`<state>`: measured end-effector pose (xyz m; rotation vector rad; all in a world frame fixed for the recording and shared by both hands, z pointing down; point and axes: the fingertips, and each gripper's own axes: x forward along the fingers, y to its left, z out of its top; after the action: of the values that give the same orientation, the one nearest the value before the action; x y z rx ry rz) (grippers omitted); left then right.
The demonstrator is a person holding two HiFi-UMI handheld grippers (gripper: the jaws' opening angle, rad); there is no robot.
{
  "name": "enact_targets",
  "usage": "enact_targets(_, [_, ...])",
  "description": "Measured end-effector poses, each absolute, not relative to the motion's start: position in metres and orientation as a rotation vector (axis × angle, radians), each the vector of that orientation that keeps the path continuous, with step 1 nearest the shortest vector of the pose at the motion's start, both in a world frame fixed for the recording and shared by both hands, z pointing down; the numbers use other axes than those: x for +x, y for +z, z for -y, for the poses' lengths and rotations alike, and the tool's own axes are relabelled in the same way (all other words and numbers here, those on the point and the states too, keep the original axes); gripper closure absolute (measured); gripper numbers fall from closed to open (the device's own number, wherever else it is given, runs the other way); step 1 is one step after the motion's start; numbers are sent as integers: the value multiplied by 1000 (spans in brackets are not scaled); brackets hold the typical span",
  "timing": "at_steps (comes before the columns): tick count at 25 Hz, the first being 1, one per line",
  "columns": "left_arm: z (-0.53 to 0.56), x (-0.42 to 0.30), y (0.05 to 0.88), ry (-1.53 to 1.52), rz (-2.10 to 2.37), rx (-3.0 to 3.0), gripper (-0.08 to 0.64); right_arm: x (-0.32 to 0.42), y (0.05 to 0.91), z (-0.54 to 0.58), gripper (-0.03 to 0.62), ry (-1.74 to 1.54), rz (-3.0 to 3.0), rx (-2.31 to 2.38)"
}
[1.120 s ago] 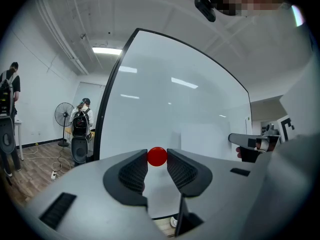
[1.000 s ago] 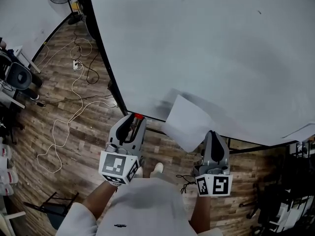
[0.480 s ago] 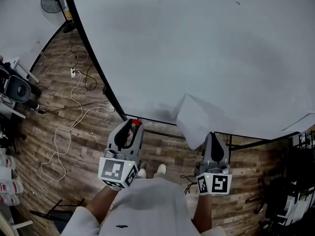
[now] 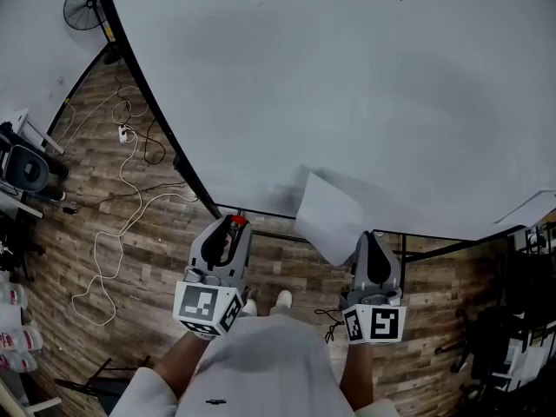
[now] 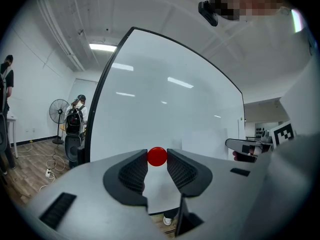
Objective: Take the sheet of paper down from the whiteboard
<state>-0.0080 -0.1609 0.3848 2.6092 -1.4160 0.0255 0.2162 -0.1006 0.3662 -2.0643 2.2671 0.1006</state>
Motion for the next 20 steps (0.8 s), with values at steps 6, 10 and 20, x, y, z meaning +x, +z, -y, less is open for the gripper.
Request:
enact_targets(6, [158,-8,385,15,1414,2609,436,214,364,99,581,103,-2265,-2055])
enact_targets(10, [156,-7,386,22,1405,2609,436,212,364,97,581,102,-2268,-2057])
enact_targets(20, [159,-3,388,35,1382,2618,436,213,366,99,581,92,-2257,-2065])
